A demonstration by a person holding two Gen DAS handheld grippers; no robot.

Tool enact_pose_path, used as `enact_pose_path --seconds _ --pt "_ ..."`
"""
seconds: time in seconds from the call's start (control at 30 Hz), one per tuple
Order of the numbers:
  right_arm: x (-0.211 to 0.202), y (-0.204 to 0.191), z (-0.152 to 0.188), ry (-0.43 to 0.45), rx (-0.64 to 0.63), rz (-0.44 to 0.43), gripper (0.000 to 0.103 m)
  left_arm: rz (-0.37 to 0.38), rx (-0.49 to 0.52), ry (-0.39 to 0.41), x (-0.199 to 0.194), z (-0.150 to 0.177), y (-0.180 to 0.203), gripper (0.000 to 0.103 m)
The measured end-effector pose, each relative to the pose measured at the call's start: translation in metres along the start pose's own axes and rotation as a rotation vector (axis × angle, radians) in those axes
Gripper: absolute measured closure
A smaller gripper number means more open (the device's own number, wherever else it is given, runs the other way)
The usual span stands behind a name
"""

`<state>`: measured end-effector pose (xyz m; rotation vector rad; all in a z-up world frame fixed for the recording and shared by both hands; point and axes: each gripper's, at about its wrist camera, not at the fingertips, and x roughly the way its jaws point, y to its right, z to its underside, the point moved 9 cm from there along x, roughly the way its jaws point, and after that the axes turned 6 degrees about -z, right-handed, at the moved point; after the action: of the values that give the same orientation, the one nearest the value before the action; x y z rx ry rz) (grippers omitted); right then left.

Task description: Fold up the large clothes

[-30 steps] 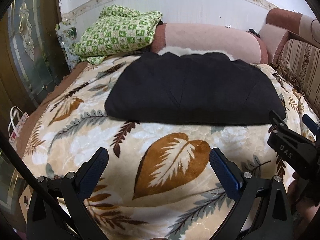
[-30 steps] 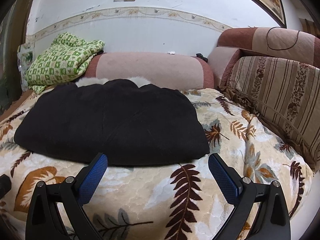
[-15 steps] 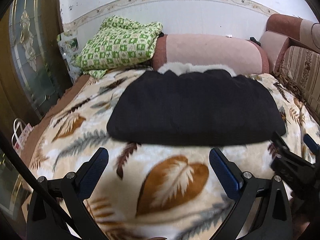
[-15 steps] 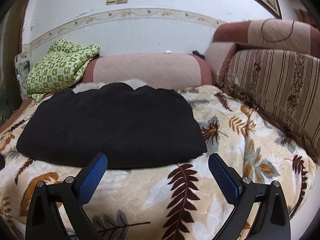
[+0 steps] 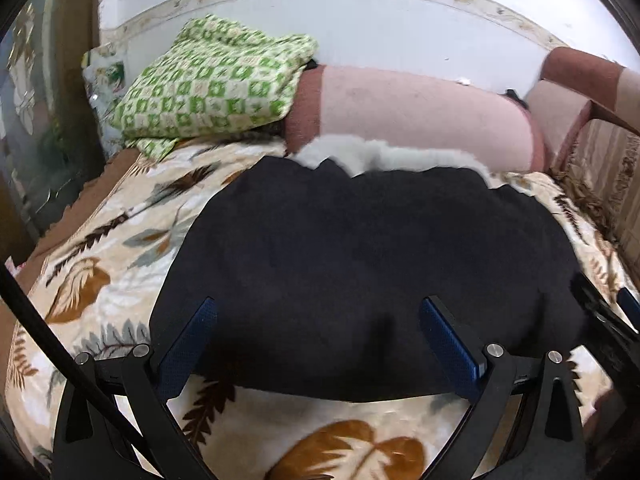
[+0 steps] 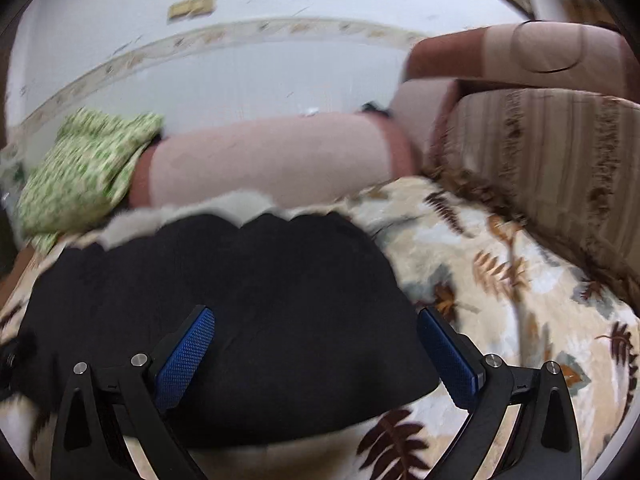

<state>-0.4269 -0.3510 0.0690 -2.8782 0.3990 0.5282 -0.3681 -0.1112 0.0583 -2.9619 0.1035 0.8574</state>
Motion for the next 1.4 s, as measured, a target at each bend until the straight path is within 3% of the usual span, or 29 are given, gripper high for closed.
enact_pose_path --seconds 0.1,0.23,0.37,1.4 --pt "-0.002 -0.006 0.008 -0.025 -0.005 -0.055 0.001 -0.020 0.007 -0.044 0.015 0.013 -0.014 0.003" --pt "0.005 -0.019 0.016 -0.045 -0.084 -0.053 0.001 -0.020 -0.040 -0.099 0.027 0.020 -0.027 0.003" --pt "0.011 -0.027 0.029 -0.089 -0.127 -0.063 0.001 -0.042 -0.017 -0.081 0.024 0.021 -0.028 0.003" --pt "0.009 -0.036 0.032 -0.077 -0.193 -0.047 0.001 0.001 -0.008 -0.113 0.025 0.028 -0.020 0.003"
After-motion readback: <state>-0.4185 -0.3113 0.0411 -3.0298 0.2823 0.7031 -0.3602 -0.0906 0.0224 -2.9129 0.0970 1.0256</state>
